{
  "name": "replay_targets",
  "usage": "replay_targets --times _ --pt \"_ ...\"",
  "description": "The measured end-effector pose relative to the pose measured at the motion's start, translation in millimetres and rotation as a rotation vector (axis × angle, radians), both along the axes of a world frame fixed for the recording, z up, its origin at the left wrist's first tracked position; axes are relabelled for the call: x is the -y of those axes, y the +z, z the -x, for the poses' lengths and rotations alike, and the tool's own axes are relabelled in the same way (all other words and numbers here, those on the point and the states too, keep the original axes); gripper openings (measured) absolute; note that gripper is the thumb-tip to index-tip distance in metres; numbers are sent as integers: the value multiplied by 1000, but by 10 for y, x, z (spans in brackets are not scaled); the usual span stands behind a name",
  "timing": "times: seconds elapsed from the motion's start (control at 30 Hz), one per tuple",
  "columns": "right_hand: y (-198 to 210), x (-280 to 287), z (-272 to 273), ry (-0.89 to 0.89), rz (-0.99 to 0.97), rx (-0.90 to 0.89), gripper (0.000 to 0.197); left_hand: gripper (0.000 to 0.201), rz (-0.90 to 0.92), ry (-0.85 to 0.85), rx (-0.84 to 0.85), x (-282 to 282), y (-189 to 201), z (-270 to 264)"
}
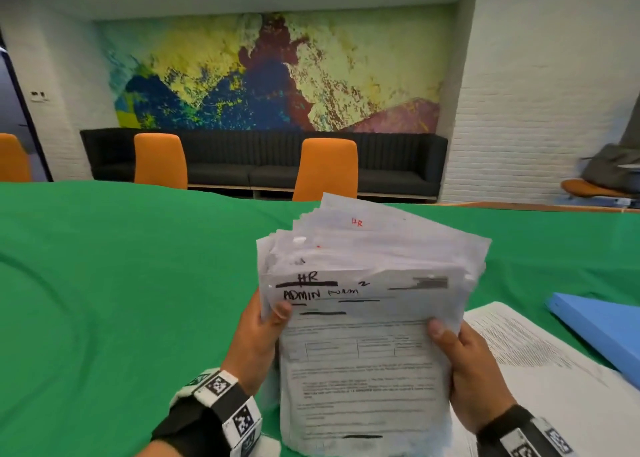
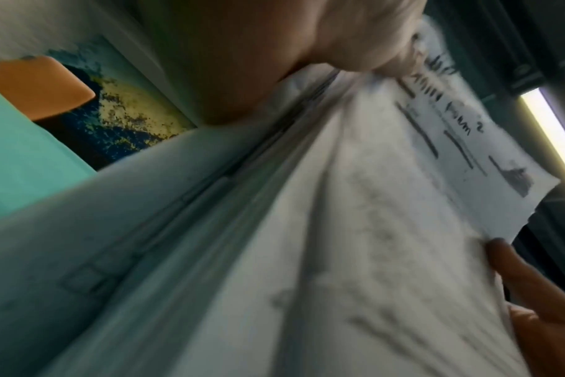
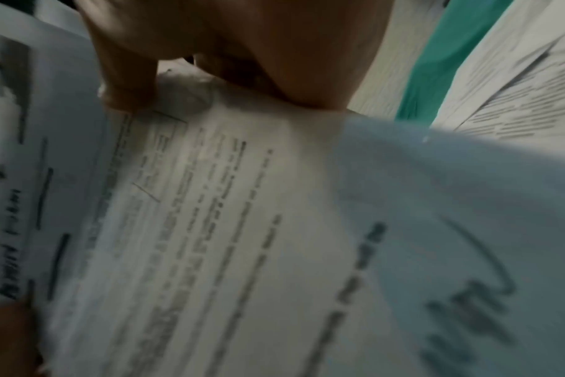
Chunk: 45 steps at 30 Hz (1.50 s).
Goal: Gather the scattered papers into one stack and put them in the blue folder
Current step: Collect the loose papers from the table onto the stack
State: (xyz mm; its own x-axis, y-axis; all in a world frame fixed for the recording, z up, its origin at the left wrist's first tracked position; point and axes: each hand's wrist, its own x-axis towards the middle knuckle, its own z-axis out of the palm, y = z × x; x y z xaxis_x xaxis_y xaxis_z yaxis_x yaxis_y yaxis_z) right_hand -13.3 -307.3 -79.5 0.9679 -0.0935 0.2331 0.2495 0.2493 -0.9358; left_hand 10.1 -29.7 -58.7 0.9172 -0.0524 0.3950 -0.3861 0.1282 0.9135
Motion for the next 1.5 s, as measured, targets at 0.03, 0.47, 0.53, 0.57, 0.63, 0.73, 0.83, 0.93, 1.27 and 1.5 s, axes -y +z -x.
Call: replay_targets --times 0.03,0.47,0.53,0.57,0.63,0.73,0.83,0.93,1.27,1.5 --pt "16 -6 3 -5 -20 -3 38 98 5 -7 -9 10 -4 -10" --pt "40 116 30 -18 52 105 74 124 38 -42 24 43 -63 -20" --pt "69 115 6 1 87 139 78 126 7 -58 41 71 -63 -14" --pt "76 107 -4 10 92 145 77 126 9 -63 34 74 -69 -21" --pt "46 102 -12 22 89 135 73 126 14 -66 24 68 -98 -39" --pt "46 89 14 14 58 99 67 127 82 -62 -2 78 -56 -31" --pt "32 105 28 5 -3 94 51 124 124 -62 6 130 11 -56" --pt "-5 42 79 -10 28 31 47 125 53 -12 -34 151 -35 -17" --pt "136 -193 163 -193 123 58 30 58 -97 107 -65 218 99 105" --pt "50 -194 91 -133 151 113 50 70 -81 147 -126 158 189 60"
